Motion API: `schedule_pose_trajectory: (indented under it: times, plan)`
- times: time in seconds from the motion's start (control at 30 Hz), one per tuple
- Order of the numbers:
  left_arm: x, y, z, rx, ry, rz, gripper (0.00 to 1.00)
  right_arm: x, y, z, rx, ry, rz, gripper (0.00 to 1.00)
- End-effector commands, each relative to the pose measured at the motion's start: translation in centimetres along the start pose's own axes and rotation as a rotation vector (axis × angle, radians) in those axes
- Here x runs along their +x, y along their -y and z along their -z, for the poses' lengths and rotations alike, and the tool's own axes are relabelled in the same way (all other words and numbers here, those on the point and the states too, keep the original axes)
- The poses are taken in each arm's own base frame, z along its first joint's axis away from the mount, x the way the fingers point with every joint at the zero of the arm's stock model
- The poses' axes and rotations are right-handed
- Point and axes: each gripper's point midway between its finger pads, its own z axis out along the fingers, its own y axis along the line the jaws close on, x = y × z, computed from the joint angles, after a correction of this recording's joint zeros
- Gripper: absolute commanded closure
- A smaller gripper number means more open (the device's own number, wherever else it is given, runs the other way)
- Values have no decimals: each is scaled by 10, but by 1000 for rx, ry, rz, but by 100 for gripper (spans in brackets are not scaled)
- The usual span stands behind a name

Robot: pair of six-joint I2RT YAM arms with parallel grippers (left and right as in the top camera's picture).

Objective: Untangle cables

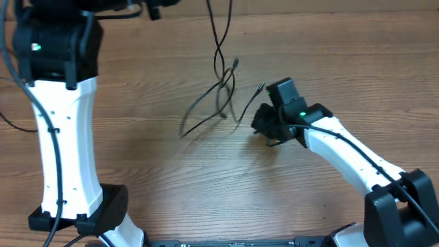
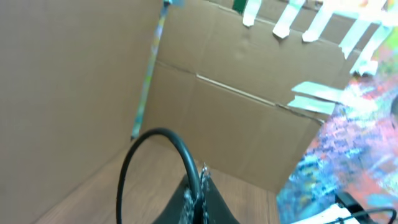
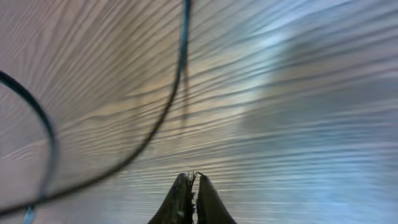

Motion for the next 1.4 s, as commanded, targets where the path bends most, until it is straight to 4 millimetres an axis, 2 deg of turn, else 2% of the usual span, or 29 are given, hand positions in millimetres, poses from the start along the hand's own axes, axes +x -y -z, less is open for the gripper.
schedule_pose_trajectory:
  times: [0.0, 0.07, 0.1, 0.13, 0.2, 0.3, 0.4, 0.47, 0.5, 0.57, 0.63, 0.8, 0.97, 1.07, 1.17, 1.27, 1.37]
  plan:
    - [-8, 13, 21, 7, 1, 33, 96, 1, -14, 31, -70, 2, 75, 89]
    - [-6, 8, 26, -13, -2, 58, 96, 5, -27, 50, -120, -5, 95, 68]
    - [-3, 4, 27, -26, -7, 81, 96, 6, -39, 63, -170, 0, 107, 46]
    - [-1, 3, 27, -29, -13, 92, 96, 6, -49, 73, -220, 7, 121, 35]
    - [5, -2, 26, -52, -21, 132, 96, 7, -70, 88, -324, 19, 156, 28]
    - [10, -9, 23, -91, -22, 176, 96, 3, -98, 95, -421, 57, 176, 25]
    - [9, -14, 22, -120, -11, 186, 96, 1, -116, 89, -458, 90, 175, 24]
    - [8, -15, 22, -127, -7, 209, 96, 3, -127, 77, -454, 124, 198, 23]
    - [8, -15, 23, -127, -6, 228, 96, 3, -133, 63, -428, 168, 215, 20]
    - [8, -15, 23, -128, -6, 229, 96, 4, -140, 47, -407, 210, 231, 20]
    - [9, -16, 23, -135, -5, 233, 96, 9, -152, 41, -439, 211, 265, 20]
    - [14, -16, 23, -131, -21, 266, 96, 13, -180, 54, -553, 252, 373, 9]
    - [17, -8, 22, -82, -41, 252, 96, 23, -208, 75, -717, 226, 432, 9]
    - [19, 2, 21, -29, -59, 251, 96, 18, -212, 79, -731, 258, 430, 9]
    - [20, 7, 17, -8, -67, 272, 96, 0, -204, 70, -661, 333, 364, 10]
    - [15, 12, 13, 10, -59, 256, 96, -12, -194, 49, -603, 342, 242, 10]
    - [6, 16, 12, 23, -40, 235, 96, -8, -186, 22, -566, 288, 199, 13]
